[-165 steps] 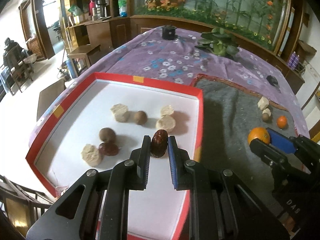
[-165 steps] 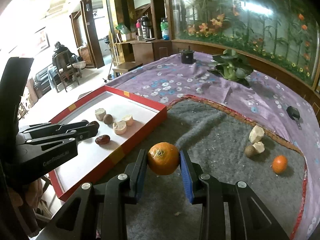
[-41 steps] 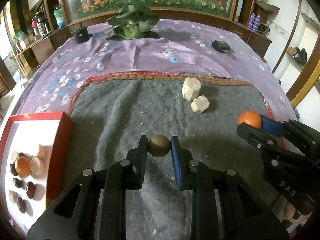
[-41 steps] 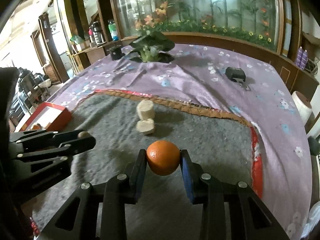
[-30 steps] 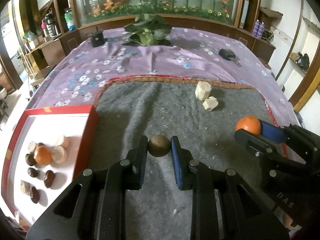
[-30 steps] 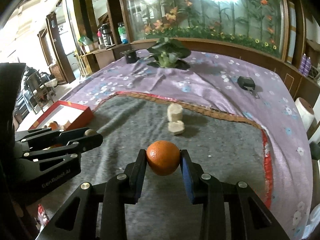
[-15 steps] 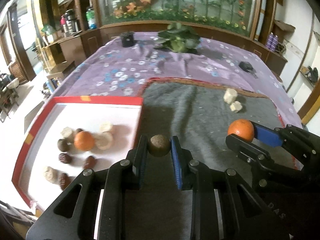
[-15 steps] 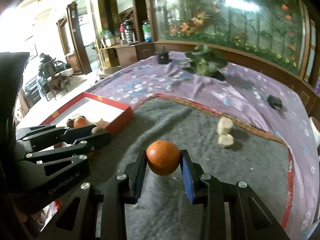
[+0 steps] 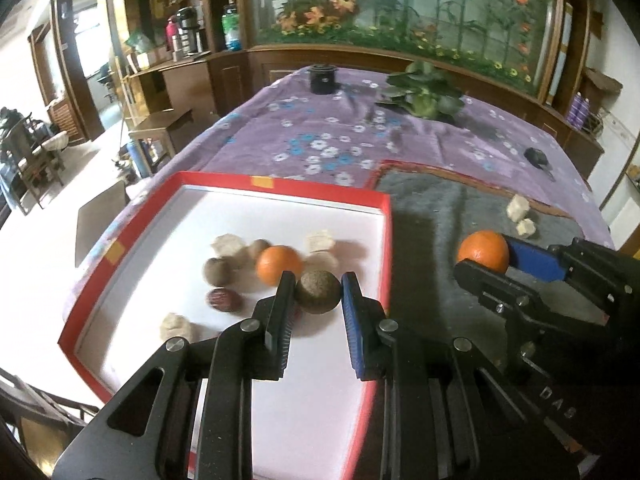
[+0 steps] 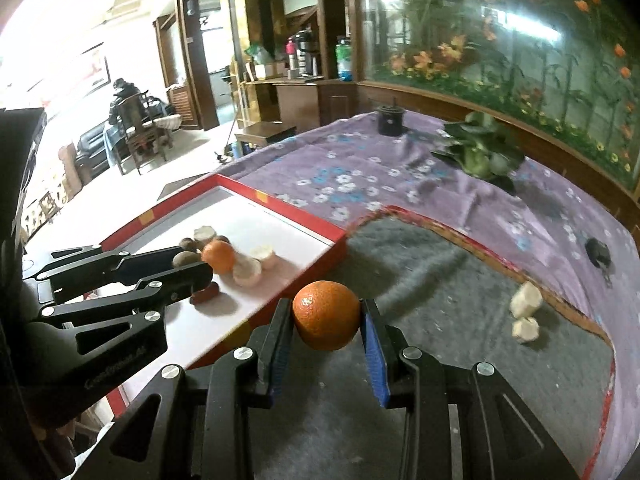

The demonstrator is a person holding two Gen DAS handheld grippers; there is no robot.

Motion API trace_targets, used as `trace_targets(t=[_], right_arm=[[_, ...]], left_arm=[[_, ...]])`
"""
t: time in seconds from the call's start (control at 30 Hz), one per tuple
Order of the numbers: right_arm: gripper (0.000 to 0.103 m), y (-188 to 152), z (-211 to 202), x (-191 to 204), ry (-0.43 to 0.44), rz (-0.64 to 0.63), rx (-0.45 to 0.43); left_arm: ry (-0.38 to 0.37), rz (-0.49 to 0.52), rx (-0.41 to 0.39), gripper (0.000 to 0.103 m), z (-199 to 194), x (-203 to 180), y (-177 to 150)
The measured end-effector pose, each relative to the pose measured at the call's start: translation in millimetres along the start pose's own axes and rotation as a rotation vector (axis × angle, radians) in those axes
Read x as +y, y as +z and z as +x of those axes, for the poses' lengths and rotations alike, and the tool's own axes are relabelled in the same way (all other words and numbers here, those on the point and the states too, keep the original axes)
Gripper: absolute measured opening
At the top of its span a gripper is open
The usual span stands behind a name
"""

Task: Organize fruits
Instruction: 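Carry ball and orange into the red tray and open both tools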

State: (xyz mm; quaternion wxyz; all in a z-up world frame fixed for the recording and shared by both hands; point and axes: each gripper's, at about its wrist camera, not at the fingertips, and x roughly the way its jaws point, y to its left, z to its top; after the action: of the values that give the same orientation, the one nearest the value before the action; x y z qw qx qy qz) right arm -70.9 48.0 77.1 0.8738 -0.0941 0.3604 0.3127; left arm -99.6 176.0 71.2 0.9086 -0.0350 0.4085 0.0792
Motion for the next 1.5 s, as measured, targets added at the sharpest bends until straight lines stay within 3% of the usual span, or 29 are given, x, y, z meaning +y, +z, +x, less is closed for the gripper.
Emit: trace_targets(t=[0.37, 1.03, 1.13, 1.17, 1.2, 1.37, 1.5], right_arm=[[0.033, 28, 39, 26, 0.054, -0.06, 0.031], [0.034, 65, 135, 44, 0.097, -0.108, 0.11], [0.042, 63, 131, 36, 0.129, -0.063, 0.112], [0.042, 63, 127, 34, 0.125, -0.061, 0.102], [0.043, 62, 123, 33, 0.121, -0.06, 0.097], [0.044, 54, 97, 28, 0.094, -0.061, 0.072], [0.048, 42, 70, 14, 0.051, -0.043, 0.041]], left_arm=[[0.013, -0.057, 0.035, 0.023, 2, 42, -15], [-0.009, -0.081, 0.091, 0.023, 27, 43, -16], [0.0, -0.08, 0.099, 0.034, 29, 43, -16], [0.003, -0.083, 0.099, 0.046, 29, 42, -16], [0.001, -0.087, 0.096, 0.05, 29, 42, -16], [0.023, -0.086, 0.068, 0.058, 22, 38, -14], [0.018, -0.081, 0.059, 0.058, 19, 28, -10]])
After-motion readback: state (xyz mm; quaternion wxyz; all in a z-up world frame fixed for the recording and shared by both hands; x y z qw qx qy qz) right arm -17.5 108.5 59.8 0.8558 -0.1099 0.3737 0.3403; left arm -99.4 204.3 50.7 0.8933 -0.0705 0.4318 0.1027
